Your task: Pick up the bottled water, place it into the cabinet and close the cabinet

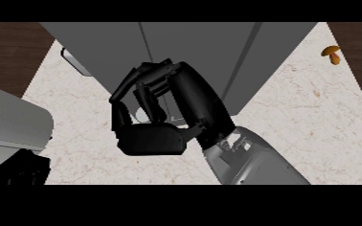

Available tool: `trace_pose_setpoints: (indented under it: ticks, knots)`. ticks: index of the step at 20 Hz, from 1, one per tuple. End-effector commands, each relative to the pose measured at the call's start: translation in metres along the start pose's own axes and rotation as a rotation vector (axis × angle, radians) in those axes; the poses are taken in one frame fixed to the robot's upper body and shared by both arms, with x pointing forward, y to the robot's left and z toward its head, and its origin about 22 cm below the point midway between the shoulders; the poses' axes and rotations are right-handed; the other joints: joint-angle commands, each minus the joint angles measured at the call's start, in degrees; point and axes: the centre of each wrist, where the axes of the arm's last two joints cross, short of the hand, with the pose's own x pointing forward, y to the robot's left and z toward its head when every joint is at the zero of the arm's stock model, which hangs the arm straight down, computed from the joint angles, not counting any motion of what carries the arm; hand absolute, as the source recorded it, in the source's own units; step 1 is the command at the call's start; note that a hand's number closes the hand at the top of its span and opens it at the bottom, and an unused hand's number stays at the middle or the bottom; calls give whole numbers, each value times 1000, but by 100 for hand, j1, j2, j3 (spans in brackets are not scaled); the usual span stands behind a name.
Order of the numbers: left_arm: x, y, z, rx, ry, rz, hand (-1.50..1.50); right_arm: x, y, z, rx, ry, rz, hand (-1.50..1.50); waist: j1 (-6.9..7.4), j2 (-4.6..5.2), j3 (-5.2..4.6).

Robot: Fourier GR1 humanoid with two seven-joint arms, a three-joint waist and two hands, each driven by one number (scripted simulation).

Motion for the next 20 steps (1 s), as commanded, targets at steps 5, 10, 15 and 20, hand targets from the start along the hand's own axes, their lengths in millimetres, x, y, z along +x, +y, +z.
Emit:
trace_pose_setpoints:
  ticks: [5,10,15,20]
  knots:
    - [18,26,8,10,0,6,150,-44,-64,-62,-7,70,-38,150,-73,-3,5]
    - [11,24,11,-7,-6,-6,150,-51,-99,-75,-51,82,-27,150,-9,39,1]
    - [8,17,-1,-39,-5,-1,150,-53,-118,-75,-28,80,0,150,-27,82,-3]
    - [13,14,-5,-45,-10,0,150,-63,-138,-67,-38,57,12,150,23,103,4]
